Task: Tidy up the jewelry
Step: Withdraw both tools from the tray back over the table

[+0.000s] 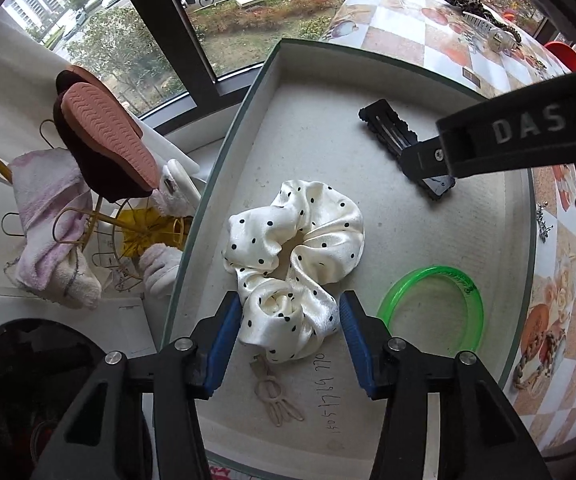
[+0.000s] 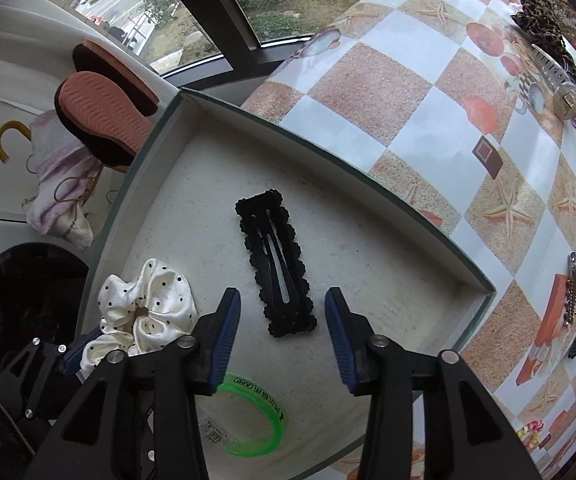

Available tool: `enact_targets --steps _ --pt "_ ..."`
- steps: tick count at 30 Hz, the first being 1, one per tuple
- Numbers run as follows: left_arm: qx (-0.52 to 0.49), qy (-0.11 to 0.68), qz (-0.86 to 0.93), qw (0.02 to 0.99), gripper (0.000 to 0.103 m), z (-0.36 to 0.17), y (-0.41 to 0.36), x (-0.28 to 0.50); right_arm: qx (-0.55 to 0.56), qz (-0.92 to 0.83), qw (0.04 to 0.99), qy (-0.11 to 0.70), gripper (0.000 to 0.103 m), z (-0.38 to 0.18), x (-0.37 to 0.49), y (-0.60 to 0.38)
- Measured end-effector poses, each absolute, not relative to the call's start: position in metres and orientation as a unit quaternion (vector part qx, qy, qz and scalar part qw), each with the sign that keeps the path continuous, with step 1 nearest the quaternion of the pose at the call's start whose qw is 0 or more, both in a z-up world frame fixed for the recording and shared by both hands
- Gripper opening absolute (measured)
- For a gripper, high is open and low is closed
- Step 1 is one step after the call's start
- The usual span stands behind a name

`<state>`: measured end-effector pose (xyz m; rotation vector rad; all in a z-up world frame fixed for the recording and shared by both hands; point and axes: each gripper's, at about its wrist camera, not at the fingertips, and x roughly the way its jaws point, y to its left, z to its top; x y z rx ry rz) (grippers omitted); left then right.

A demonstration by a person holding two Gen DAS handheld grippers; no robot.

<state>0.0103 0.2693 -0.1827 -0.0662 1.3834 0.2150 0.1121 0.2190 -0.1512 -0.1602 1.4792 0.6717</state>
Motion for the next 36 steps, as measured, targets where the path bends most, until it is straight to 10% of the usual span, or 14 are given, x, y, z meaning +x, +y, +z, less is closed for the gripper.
enact_targets --steps 3,6,36 --pt "-0.029 0.633 0.099 0.767 0.057 -0.177 0.267 0.008 -0.059 0.305 0.691 0.653 0.059 -0.14 0.111 0.212" --pt "-0.025 0.625 0.102 0.773 0.098 -0.171 0.265 0.006 -0.042 0.305 0.697 0.647 0.06 -0.128 0.111 0.2" --pt "0.06 0.61 -0.024 0.79 0.098 -0.117 0.118 0.013 0.111 0.139 0.725 0.666 0.085 -0.122 0.065 -0.068"
